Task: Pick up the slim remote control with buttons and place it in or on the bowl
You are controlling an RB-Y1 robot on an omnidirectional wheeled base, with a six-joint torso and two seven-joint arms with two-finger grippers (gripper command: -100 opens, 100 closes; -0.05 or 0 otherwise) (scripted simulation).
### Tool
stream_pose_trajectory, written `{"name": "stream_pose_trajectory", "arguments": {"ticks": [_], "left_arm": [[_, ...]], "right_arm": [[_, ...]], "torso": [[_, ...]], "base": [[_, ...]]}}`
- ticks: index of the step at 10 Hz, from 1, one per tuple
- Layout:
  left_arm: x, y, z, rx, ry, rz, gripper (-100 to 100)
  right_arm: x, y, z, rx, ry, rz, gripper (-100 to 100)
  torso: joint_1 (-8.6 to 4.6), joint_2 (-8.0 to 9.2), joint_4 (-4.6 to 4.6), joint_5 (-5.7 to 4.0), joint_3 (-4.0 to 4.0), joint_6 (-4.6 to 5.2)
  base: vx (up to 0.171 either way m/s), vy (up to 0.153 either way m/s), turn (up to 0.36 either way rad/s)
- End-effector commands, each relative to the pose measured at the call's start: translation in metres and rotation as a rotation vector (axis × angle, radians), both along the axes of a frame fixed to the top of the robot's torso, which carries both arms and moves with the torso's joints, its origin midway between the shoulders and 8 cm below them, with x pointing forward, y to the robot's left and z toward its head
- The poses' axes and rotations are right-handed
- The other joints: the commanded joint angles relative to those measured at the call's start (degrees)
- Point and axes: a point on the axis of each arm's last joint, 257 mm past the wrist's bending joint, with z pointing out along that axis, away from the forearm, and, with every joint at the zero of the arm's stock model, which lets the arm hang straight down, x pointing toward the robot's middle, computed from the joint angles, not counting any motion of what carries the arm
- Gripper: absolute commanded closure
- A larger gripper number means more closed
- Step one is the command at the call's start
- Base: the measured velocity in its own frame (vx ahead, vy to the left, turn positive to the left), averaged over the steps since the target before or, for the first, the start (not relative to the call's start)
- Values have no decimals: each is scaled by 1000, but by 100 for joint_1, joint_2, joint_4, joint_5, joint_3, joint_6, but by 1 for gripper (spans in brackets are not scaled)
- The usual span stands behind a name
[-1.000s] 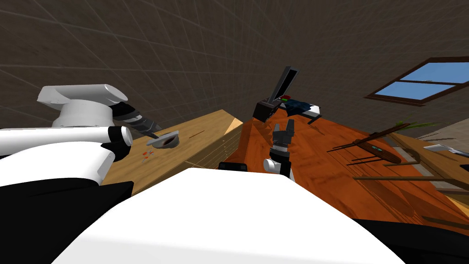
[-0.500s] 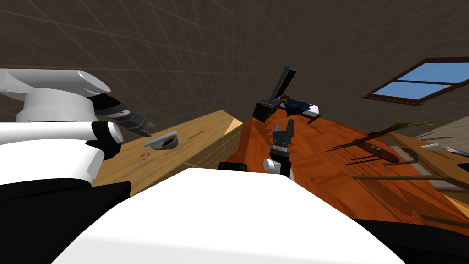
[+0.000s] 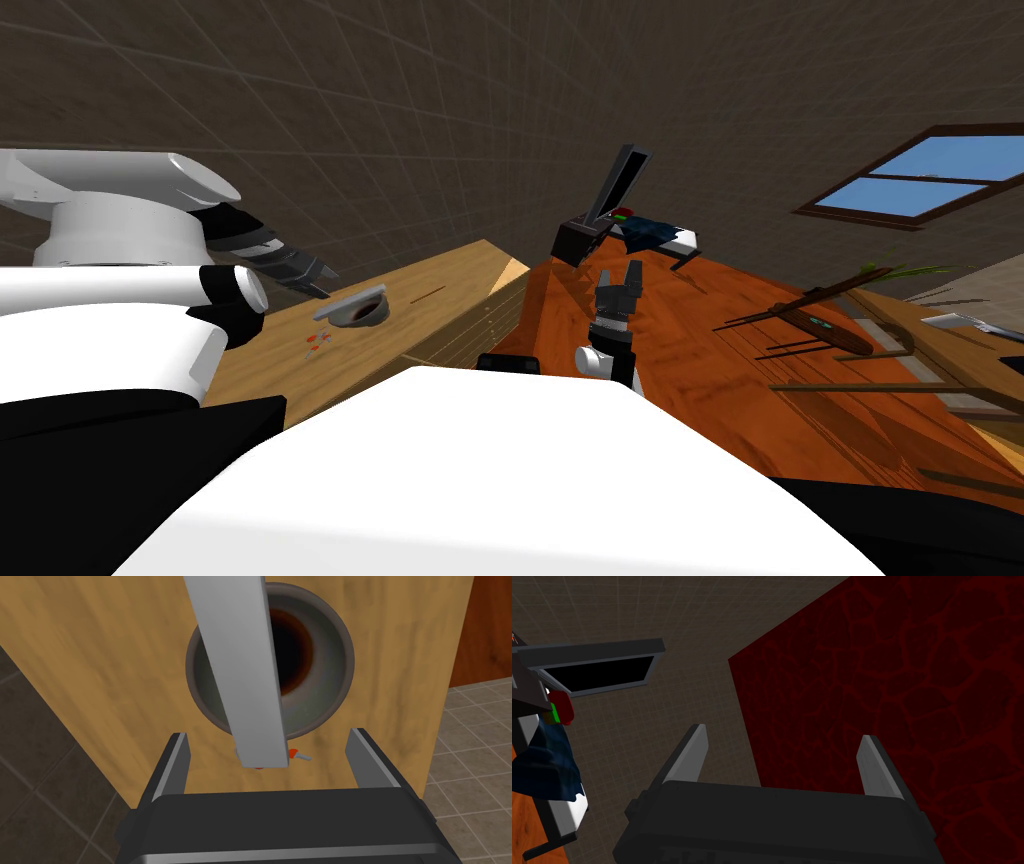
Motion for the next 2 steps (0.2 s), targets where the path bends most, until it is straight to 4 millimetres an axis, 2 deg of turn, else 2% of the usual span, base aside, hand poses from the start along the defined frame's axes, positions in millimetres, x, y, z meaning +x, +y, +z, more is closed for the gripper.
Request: {"name": "stream_pose_trajectory", "arguments": {"ticks": [1, 2], "left_arm": [[0, 0, 0, 0, 0, 0, 0], [0, 0, 0, 0, 0, 0, 0]], "right_arm": [[0, 0, 0, 0, 0, 0, 0], [0, 0, 0, 0, 0, 0, 0]], "torso": [[0, 0, 0, 0, 0, 0], [0, 0, 0, 0, 0, 0]], "base": [[0, 0, 0], [0, 0, 0]]}}
